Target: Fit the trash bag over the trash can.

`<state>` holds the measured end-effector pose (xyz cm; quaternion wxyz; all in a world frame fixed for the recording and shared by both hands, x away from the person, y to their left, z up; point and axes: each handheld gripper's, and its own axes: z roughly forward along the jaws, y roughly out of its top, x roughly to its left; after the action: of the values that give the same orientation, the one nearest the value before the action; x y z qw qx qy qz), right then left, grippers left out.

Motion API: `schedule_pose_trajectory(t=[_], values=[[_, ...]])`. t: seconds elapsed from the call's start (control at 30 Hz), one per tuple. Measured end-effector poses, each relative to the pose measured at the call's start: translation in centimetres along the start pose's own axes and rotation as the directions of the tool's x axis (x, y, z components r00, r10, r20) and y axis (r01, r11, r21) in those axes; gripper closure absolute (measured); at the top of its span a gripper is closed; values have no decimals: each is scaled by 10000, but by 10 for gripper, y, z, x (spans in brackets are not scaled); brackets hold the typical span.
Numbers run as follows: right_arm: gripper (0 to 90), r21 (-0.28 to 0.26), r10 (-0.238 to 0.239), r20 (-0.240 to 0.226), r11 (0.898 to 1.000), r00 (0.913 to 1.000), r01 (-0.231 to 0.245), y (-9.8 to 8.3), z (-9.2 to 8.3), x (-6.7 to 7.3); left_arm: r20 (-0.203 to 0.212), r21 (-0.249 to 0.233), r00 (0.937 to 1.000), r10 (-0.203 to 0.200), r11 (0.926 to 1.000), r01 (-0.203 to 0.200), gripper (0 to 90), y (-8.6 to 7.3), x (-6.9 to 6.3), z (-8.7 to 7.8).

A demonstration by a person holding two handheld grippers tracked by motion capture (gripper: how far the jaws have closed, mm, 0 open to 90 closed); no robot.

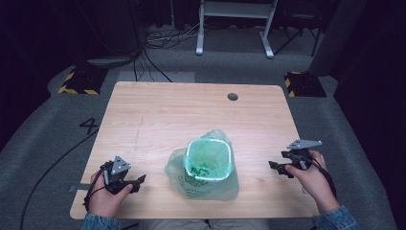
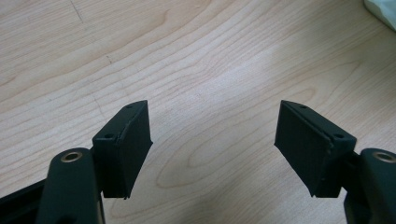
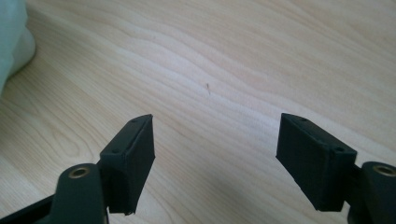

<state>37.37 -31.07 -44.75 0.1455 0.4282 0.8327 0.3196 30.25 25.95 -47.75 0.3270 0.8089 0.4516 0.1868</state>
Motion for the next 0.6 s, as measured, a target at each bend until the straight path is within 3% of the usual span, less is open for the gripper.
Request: schedule_pose_trajectory(t=[0.2, 0.6], values=[[285, 95, 106, 28, 9999, 9999, -107, -17, 3, 4, 1, 91, 10000, -15, 10000, 15, 263, -2, 1, 3], [265, -3, -205, 123, 9998, 9997, 205, -50, 12, 15, 147, 369, 9999, -82, 9993, 77, 236, -6, 4, 9]])
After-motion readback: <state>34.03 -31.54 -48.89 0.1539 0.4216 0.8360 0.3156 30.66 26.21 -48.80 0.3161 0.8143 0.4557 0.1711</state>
